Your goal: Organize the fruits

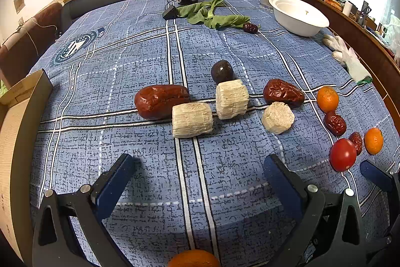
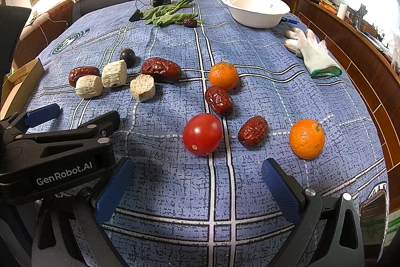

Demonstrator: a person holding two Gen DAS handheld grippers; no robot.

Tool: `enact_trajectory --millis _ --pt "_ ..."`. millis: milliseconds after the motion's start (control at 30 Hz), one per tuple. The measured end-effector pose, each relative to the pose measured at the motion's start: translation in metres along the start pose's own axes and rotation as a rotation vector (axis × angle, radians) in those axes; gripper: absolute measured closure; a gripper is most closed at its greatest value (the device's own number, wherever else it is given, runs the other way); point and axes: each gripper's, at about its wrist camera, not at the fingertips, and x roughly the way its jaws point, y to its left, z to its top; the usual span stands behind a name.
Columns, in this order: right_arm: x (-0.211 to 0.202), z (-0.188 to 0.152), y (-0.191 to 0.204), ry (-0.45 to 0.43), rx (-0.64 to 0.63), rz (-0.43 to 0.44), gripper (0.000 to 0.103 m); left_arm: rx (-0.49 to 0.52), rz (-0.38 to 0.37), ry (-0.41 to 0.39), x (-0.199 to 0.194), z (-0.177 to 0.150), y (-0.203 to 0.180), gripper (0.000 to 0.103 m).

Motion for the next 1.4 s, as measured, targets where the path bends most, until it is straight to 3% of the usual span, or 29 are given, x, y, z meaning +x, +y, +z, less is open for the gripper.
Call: enact_trajectory --millis 533,633,800,833,967,1133,1400 --pt "-0.006 -0.002 0.005 0.049 -0.005 0.011 0.000 0.051 -0.038 0.077 -0.004 -0.002 0.000 0.000" --pt "-0.006 -0.001 0.005 0.050 -0.010 0.013 0.000 0.018 -0.069 0.079 -0.015 -0.007 0.006 0.007" --pt "-0.008 0.002 0.004 0.110 -0.027 0.052 0.001 -0.040 -0.077 -0.062 -0.072 -0.013 0.026 0.010" --pt "-0.013 0.001 0.003 0.101 -0.024 0.050 0.007 -0.044 -0.067 -0.102 -0.087 -0.014 0.031 0.010" --pt "-0.056 0.003 0.004 -0.025 -0.021 0.044 0.009 -0.073 -0.002 -0.261 -0.144 -0.024 0.051 0.010" --pt "-0.111 -0.002 0.012 -0.160 -0.012 0.028 0.008 -0.103 0.060 -0.390 -0.194 -0.041 0.068 0.010" --pt "-0.168 -0.021 0.033 -0.293 -0.022 0.020 0.008 -0.101 0.118 -0.477 -0.240 -0.064 0.075 0.010"
